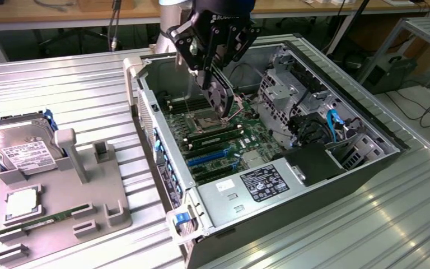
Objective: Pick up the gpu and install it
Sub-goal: 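Pick up the gpu and move the gpu toward the slot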
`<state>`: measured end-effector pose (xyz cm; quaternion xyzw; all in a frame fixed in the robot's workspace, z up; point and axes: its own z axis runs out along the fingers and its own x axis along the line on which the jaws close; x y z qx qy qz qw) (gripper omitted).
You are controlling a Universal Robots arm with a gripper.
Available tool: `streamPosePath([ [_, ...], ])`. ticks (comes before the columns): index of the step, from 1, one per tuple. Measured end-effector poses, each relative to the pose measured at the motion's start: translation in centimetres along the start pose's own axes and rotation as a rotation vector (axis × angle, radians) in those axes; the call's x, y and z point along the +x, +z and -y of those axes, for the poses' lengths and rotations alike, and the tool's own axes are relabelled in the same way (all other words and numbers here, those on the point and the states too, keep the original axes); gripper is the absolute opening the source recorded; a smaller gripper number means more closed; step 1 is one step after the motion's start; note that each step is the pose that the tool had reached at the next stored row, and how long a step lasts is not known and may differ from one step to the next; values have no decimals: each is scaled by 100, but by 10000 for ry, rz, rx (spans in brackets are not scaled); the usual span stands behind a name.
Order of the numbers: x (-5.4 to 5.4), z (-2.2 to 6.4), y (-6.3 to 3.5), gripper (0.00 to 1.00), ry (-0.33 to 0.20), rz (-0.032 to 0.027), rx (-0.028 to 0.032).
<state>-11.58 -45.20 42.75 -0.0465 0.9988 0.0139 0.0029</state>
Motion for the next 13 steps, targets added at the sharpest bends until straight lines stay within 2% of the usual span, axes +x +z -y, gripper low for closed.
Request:
streamPosePath([
  [1, -99, 9, 3, 27, -3, 0, 0],
  [2, -139, 13, 4, 27, -5, -1, 1],
  [13, -229, 22, 5, 27, -18, -1, 0],
])
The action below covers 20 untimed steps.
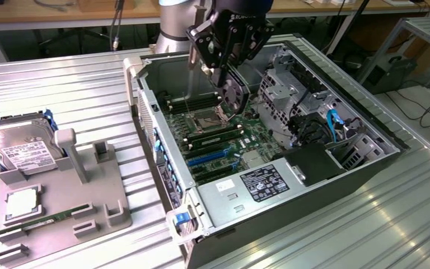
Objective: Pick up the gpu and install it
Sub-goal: 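Pick up the gpu and move the gpu toward the slot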
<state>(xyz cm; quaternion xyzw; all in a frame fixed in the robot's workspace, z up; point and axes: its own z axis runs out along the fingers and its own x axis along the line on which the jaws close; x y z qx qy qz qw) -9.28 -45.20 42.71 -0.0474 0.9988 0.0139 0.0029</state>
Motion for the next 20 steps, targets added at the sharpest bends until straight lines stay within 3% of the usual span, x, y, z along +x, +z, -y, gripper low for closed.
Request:
streamPosePath([
  [20, -143, 14, 0, 27, -15, -1, 1],
])
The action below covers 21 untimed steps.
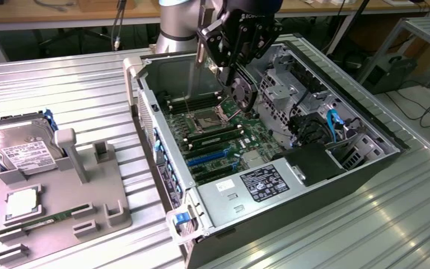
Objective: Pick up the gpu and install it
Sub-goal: 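Pick up the gpu and move the gpu toward the slot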
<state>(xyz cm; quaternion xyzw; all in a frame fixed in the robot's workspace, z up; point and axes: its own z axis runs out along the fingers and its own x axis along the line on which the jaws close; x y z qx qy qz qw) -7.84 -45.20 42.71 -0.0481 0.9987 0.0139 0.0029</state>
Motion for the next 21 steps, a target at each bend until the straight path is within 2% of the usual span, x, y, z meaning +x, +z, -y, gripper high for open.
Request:
streamPosePath([
  [21, -151, 14, 5, 27, -14, 1, -1],
])
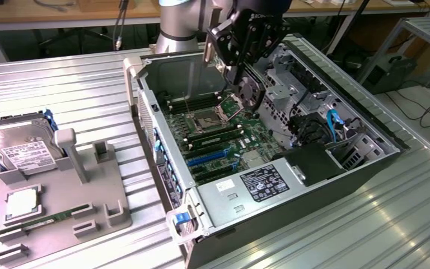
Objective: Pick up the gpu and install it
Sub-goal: 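Pick up the gpu and move the gpu toward the slot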
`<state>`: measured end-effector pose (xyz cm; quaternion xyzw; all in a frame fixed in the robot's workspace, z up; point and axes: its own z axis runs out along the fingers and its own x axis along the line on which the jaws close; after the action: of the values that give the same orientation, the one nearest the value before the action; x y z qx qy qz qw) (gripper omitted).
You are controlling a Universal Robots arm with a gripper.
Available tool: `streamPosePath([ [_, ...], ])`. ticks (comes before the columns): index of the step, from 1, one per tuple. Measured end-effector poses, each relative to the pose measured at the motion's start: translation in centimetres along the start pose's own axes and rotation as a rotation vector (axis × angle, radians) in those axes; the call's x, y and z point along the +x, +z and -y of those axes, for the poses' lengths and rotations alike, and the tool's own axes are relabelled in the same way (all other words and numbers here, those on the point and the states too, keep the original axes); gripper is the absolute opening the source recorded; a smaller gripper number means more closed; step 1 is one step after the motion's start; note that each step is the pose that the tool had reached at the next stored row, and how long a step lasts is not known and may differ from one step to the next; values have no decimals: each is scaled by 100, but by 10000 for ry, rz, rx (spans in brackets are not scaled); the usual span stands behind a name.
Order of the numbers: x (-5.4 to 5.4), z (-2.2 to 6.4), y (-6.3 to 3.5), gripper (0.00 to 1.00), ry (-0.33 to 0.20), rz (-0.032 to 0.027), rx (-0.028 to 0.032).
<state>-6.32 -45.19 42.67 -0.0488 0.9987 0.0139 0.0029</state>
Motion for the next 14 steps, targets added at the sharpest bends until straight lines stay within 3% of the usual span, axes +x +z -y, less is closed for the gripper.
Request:
streamPosePath([
  [14, -364, 37, 20, 27, 0, -1, 4],
])
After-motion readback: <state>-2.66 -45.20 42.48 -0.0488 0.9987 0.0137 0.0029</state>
